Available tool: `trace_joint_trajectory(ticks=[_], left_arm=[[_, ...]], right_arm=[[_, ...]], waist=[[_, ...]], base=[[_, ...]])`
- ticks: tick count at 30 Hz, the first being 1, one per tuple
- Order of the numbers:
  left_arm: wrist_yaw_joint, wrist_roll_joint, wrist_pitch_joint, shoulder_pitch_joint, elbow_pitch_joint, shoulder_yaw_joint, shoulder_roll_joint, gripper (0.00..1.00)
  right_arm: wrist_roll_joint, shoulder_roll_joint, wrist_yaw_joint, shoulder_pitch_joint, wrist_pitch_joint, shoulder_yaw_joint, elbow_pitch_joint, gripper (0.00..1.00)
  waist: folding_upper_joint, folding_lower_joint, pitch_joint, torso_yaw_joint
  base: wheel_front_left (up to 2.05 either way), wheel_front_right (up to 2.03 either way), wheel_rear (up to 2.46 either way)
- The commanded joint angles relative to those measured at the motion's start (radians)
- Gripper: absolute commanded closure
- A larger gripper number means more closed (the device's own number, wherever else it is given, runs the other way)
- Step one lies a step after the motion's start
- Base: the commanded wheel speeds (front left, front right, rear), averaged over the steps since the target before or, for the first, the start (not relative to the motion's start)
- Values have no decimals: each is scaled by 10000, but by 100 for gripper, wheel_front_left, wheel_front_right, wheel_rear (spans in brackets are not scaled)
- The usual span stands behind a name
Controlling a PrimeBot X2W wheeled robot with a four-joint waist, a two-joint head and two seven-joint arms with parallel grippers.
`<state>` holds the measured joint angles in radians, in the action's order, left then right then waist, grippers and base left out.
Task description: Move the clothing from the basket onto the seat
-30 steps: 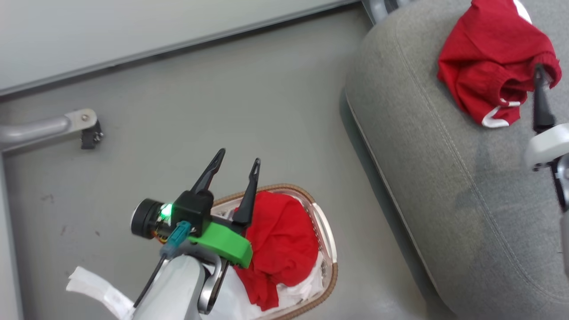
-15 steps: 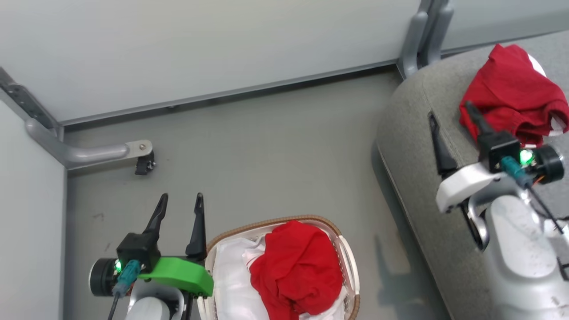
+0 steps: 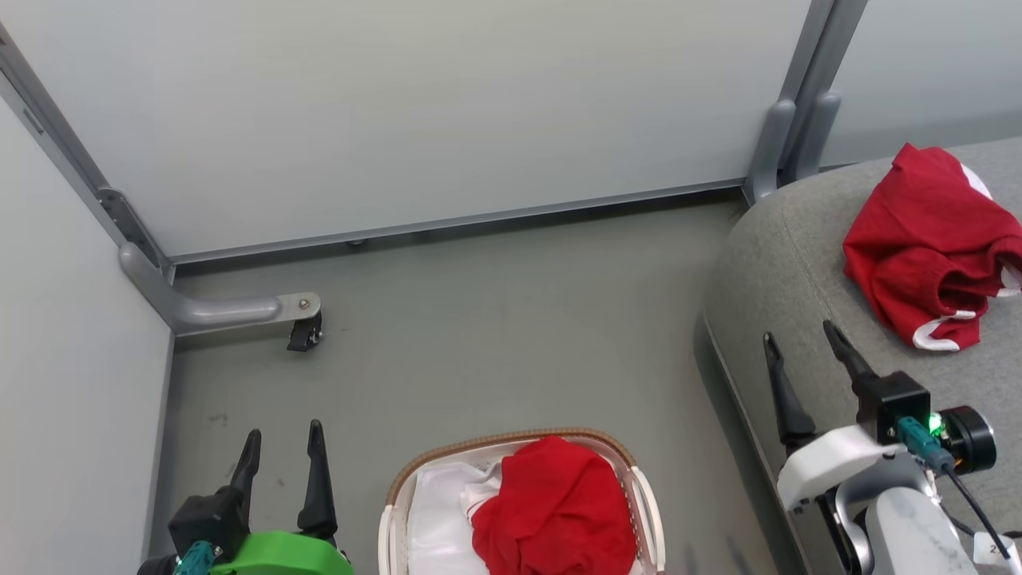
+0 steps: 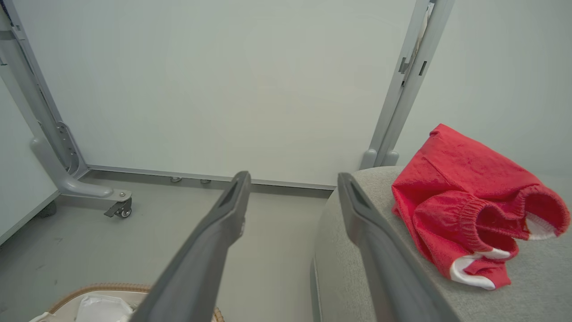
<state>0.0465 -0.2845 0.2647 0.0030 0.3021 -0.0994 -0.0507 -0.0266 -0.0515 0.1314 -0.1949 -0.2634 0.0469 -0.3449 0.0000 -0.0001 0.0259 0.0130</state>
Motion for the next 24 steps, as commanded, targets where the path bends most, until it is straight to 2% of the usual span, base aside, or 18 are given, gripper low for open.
trace_joint_trajectory(ticks=[1,13,24], left_arm=[[-71,-89,-5,198,-43,-2,-2,0],[-189,-198,-5,489,49,-192,-1,0],[-109,-35,-5,289,220,-224,-2,0]], right_arm=[[174,3,-14,252,-21,-97,133,0],[632,-7,-14,1211,-21,-339,330,0],[743,-6,-14,1226,-21,-419,279,0]], waist=[[0,1,-154,47],[0,1,-367,-27],[0,1,-375,7]], base=[[0,0,0],[0,0,0],[0,0,0]])
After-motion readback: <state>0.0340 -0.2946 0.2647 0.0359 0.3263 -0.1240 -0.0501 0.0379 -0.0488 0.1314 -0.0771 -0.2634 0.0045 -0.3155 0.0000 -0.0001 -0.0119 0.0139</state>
